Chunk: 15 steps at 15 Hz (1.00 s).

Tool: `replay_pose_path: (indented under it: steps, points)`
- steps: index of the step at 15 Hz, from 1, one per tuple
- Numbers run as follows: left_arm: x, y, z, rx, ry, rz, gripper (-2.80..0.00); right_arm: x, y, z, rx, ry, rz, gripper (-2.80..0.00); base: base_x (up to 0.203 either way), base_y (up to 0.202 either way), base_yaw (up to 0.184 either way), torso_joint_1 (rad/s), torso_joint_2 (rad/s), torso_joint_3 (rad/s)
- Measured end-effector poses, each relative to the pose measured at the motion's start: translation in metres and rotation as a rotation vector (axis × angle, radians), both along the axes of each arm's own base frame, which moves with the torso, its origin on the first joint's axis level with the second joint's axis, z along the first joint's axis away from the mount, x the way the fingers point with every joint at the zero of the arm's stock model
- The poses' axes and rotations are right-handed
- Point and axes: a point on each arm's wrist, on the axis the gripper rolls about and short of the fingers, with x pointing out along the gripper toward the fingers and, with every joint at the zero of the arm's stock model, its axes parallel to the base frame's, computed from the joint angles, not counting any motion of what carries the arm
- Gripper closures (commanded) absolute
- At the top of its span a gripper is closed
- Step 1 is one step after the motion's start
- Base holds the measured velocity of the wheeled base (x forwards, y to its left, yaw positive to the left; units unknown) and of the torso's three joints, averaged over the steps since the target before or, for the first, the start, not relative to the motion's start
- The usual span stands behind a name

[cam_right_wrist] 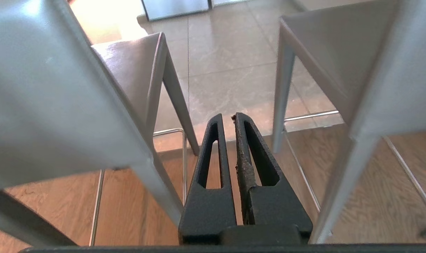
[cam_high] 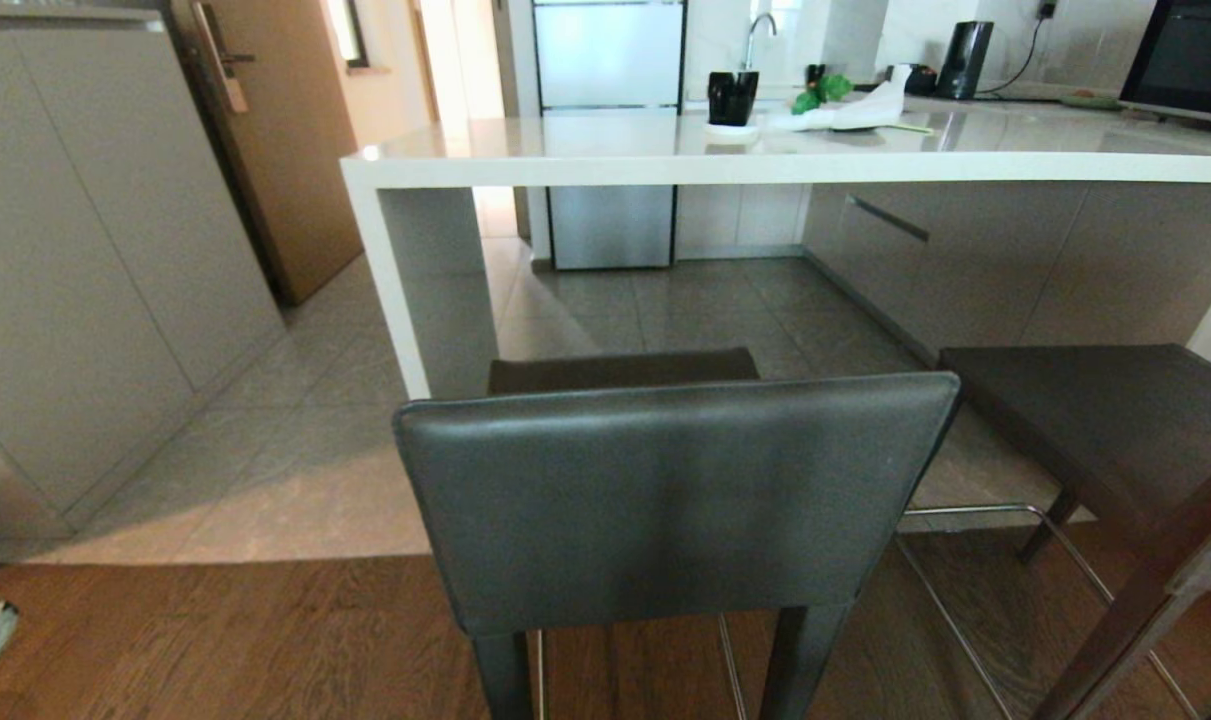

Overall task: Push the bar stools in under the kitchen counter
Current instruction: Push the gray chair back under the dining table

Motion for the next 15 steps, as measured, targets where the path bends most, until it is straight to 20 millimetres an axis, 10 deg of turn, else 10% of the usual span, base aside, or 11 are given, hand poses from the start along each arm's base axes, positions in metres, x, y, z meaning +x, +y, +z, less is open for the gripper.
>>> replay_pose_path:
  steps: [9, 15]
  points:
    - [0.116, -0.022, -0.016, -0.021, 0.078, 0.001, 0.00, 0.113, 0.021, 0.001, -0.060, -0.080, 0.142, 0.00, 0.000, 0.000, 0.000, 0.000, 0.00, 0.000]
    - [0.133, -0.065, -0.041, -0.016, 0.073, -0.082, 0.00, 0.145, 0.034, -0.007, -0.087, -0.092, 0.189, 0.00, 0.000, 0.000, 0.000, 0.000, 0.00, 0.000]
